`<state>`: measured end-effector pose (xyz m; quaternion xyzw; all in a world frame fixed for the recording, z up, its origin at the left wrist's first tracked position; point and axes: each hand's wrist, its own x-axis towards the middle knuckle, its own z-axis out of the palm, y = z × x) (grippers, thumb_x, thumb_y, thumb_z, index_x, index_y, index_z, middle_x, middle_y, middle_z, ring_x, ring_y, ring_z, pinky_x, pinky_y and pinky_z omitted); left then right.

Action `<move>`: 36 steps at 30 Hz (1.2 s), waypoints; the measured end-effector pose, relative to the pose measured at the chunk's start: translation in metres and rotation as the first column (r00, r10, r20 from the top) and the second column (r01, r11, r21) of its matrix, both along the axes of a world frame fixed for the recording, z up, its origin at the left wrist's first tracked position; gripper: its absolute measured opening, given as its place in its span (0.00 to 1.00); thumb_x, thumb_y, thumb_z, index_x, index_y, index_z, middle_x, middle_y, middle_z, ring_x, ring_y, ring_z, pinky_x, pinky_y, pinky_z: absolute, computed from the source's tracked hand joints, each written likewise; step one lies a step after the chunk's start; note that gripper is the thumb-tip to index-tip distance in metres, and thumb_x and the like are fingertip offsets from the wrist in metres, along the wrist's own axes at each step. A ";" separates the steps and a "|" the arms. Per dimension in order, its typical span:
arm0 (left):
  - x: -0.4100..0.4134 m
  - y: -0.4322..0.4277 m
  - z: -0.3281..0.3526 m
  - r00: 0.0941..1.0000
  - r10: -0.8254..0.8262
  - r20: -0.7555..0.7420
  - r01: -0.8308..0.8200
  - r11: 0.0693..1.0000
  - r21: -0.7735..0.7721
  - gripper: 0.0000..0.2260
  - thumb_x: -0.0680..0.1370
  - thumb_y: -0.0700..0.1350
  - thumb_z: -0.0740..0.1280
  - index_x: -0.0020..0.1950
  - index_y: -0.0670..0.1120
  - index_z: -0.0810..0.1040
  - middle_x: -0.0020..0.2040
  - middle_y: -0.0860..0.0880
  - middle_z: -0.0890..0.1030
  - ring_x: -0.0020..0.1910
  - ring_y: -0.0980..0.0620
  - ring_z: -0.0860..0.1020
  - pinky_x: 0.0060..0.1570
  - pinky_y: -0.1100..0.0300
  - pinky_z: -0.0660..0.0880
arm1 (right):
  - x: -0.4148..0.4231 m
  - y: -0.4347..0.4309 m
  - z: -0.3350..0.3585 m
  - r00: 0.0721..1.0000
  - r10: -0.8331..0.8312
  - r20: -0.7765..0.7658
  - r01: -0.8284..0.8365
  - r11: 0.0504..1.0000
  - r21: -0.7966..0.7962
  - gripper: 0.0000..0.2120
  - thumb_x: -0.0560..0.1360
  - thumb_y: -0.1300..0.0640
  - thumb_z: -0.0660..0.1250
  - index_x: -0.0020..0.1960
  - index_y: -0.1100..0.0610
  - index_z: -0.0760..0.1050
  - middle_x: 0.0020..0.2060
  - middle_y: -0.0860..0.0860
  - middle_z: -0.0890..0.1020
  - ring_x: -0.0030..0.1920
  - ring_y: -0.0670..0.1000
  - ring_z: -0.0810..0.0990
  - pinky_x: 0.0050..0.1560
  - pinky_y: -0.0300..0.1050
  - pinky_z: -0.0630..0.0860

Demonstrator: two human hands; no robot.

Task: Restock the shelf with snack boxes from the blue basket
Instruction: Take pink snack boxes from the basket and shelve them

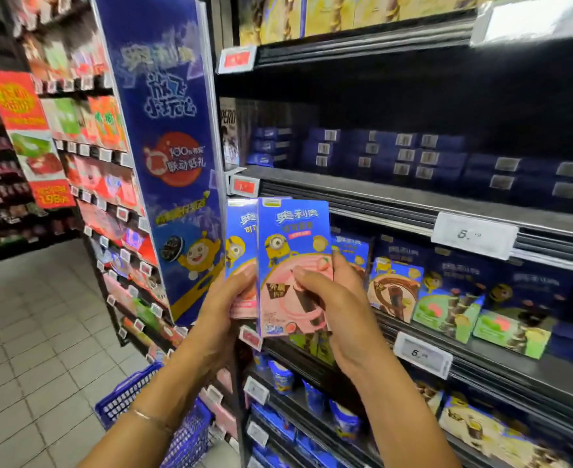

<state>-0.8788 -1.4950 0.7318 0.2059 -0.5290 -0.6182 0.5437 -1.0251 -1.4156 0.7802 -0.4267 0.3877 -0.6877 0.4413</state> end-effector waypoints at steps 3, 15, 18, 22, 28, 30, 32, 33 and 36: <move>0.005 -0.038 0.023 0.999 0.031 -0.022 -0.030 0.999 0.033 0.26 0.77 0.55 0.72 0.70 0.41 0.81 0.68 0.35 0.82 0.66 0.33 0.81 0.68 0.35 0.76 | 0.002 -0.029 0.025 0.999 -0.030 -0.039 0.028 0.998 -0.059 0.16 0.70 0.64 0.72 0.57 0.63 0.76 0.50 0.61 0.85 0.47 0.56 0.85 0.49 0.50 0.82; 0.027 -0.159 0.098 0.990 -0.031 -0.136 0.013 0.991 -0.130 0.20 0.80 0.49 0.66 0.66 0.39 0.82 0.55 0.41 0.85 0.49 0.47 0.85 0.52 0.54 0.82 | -0.045 -0.210 0.121 0.796 -0.551 -0.250 0.546 0.832 -0.096 0.15 0.69 0.66 0.75 0.55 0.63 0.79 0.49 0.58 0.86 0.48 0.55 0.86 0.49 0.48 0.84; 0.020 -0.175 0.109 0.988 -0.062 -0.142 0.040 0.987 -0.154 0.29 0.78 0.49 0.65 0.74 0.32 0.73 0.59 0.38 0.81 0.49 0.46 0.84 0.53 0.54 0.82 | -0.047 -0.255 0.127 0.701 -0.579 -0.417 0.624 0.780 -0.035 0.20 0.67 0.61 0.77 0.57 0.61 0.78 0.52 0.57 0.85 0.52 0.57 0.84 0.55 0.55 0.82; 0.015 -0.198 0.114 0.991 -0.082 -0.104 0.060 0.977 -0.203 0.28 0.78 0.51 0.67 0.73 0.34 0.76 0.62 0.38 0.83 0.56 0.42 0.83 0.60 0.47 0.79 | -0.048 -0.297 0.130 0.480 -0.568 -0.668 0.734 0.677 -0.048 0.16 0.73 0.59 0.71 0.59 0.63 0.77 0.59 0.61 0.82 0.59 0.62 0.81 0.56 0.53 0.80; 0.006 -0.219 0.116 0.992 -0.109 -0.062 0.095 0.975 -0.201 0.28 0.78 0.54 0.68 0.72 0.37 0.77 0.64 0.35 0.83 0.56 0.37 0.82 0.58 0.40 0.77 | -0.044 -0.322 0.143 0.330 -0.331 -0.884 0.762 0.646 0.043 0.18 0.81 0.57 0.59 0.67 0.65 0.75 0.67 0.62 0.77 0.66 0.63 0.76 0.62 0.50 0.74; 0.003 -0.223 0.117 0.989 -0.127 -0.070 0.114 0.979 -0.171 0.27 0.78 0.54 0.67 0.71 0.38 0.79 0.60 0.38 0.85 0.52 0.40 0.83 0.53 0.45 0.79 | -0.043 -0.326 0.145 0.322 -0.269 -0.908 0.769 0.633 0.086 0.19 0.83 0.57 0.57 0.69 0.65 0.74 0.69 0.62 0.76 0.68 0.63 0.75 0.66 0.52 0.73; 0.001 -0.228 0.116 0.986 -0.141 -0.094 0.126 0.981 -0.147 0.24 0.78 0.53 0.67 0.69 0.40 0.80 0.57 0.42 0.86 0.50 0.44 0.85 0.51 0.48 0.80 | -0.042 -0.331 0.146 0.319 -0.212 -0.924 0.765 0.632 0.119 0.19 0.83 0.57 0.56 0.69 0.65 0.74 0.69 0.62 0.76 0.68 0.63 0.75 0.68 0.53 0.73; 0.000 -0.230 0.116 0.983 -0.148 -0.106 0.132 0.981 -0.144 0.22 0.78 0.53 0.67 0.67 0.43 0.82 0.56 0.44 0.86 0.49 0.45 0.85 0.51 0.48 0.80 | -0.042 -0.333 0.146 0.310 -0.182 -0.933 0.765 0.631 0.131 0.18 0.83 0.58 0.56 0.67 0.66 0.76 0.68 0.62 0.77 0.68 0.62 0.75 0.68 0.54 0.73; -0.002 -0.234 0.113 0.980 -0.163 -0.118 0.147 0.979 -0.139 0.18 0.78 0.53 0.67 0.65 0.47 0.83 0.55 0.46 0.88 0.49 0.47 0.87 0.50 0.50 0.83 | -0.044 -0.336 0.145 0.338 -0.185 -0.923 0.749 0.647 0.144 0.13 0.82 0.61 0.59 0.57 0.70 0.75 0.68 0.61 0.76 0.68 0.62 0.76 0.67 0.55 0.74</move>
